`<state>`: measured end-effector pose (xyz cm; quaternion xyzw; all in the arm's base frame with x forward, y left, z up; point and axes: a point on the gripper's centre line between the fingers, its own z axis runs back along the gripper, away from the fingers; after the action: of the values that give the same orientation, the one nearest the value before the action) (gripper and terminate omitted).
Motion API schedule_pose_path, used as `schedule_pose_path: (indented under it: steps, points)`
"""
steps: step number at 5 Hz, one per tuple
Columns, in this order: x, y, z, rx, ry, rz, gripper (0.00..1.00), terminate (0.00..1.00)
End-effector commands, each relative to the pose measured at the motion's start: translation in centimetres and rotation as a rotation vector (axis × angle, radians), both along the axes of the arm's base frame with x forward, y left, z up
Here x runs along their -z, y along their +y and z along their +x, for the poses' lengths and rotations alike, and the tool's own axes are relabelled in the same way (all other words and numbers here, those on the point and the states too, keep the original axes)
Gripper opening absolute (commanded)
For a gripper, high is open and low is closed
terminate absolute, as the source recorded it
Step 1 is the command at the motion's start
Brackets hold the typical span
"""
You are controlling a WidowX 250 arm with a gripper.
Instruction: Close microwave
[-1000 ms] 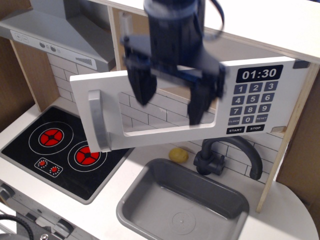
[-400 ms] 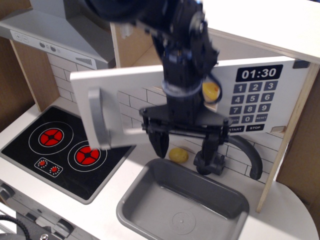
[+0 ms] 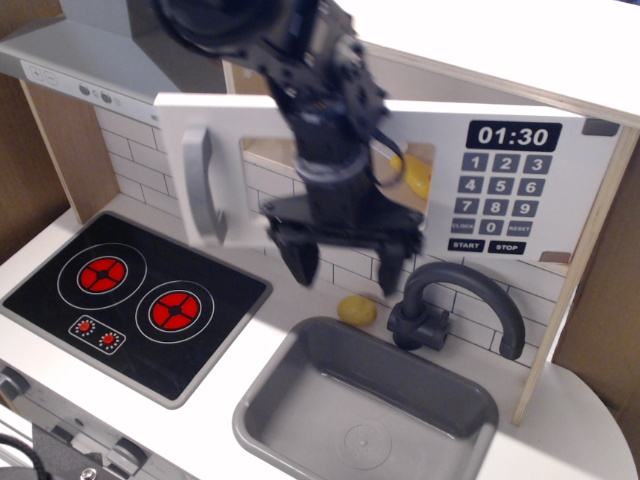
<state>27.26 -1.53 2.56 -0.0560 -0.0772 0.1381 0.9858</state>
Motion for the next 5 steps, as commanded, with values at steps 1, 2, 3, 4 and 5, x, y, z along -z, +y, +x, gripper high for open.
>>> schedule_pose_path:
  steps: [1,2,3,4,5]
  points:
    - [-3.4,3.6,4.0,0.065,-0.247,0.015,1.0,0.0]
    - [-3.6,4.3,6.2,0.057,-0.312,0.036,1.0,0.0]
    - [-3.6,4.6,7.5,0.037,-0.329,0.053,1.0,0.0]
    - [-2.7,4.6,8.0,0.043,-0.348,0.085,1.0,0.0]
    - [-2.3,4.7,8.2,0.053,-0.372,0.099,1.0,0.0]
